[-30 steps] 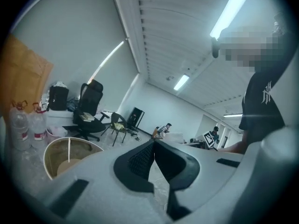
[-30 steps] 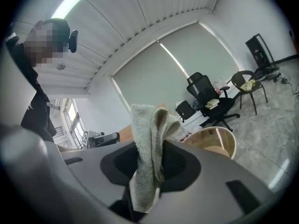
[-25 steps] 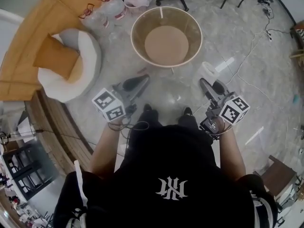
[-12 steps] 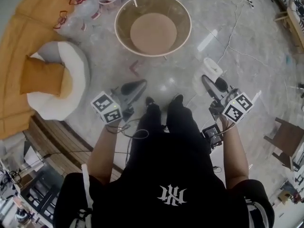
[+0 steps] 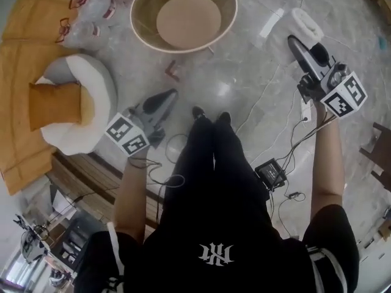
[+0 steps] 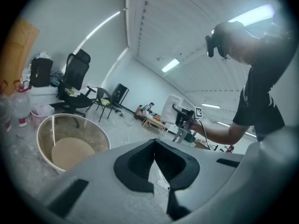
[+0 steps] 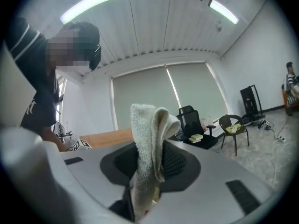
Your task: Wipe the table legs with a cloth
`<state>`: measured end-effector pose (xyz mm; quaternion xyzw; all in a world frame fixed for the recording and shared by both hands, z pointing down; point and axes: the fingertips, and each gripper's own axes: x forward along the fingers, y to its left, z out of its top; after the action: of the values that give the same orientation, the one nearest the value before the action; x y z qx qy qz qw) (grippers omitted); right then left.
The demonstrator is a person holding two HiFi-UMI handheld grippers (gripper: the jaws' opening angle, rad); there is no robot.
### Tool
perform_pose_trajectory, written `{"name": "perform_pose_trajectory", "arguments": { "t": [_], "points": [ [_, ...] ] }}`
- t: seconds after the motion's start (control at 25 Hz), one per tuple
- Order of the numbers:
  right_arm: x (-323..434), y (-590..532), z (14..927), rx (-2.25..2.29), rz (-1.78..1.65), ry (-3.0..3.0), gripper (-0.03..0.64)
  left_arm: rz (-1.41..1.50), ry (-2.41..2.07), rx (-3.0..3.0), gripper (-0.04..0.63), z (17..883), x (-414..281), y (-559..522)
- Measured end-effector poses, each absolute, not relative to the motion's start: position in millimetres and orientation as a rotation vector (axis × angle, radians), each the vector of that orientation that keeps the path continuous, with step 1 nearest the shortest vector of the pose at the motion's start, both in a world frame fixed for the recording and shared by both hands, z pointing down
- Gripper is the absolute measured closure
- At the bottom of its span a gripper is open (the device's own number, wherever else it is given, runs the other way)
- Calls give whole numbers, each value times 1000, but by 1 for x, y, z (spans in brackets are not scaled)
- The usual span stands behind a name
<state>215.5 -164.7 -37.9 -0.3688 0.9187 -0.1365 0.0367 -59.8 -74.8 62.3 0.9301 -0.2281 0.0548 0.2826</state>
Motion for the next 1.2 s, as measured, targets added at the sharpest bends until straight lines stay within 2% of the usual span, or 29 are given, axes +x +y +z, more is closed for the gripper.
{"name": "perform_pose_trajectory", "arguments": {
  "t": [0.32,0.68,0.88,1.2],
  "points": [
    [284,-150,-46,-1176,-252,2883,514,203,-609,2552,591,58,-46,-56],
    [252,-203,-1,-1067,-273,2964,514,208,-477,2584,591,101,-74,-97],
    [222,-231,80,-1136,-354,2967,514,214,-381,2584,591,157,-101,-126],
    [183,-207,272,-1155,-603,3012,514,299,-298,2575,591,267,-124,-136]
  ]
}}
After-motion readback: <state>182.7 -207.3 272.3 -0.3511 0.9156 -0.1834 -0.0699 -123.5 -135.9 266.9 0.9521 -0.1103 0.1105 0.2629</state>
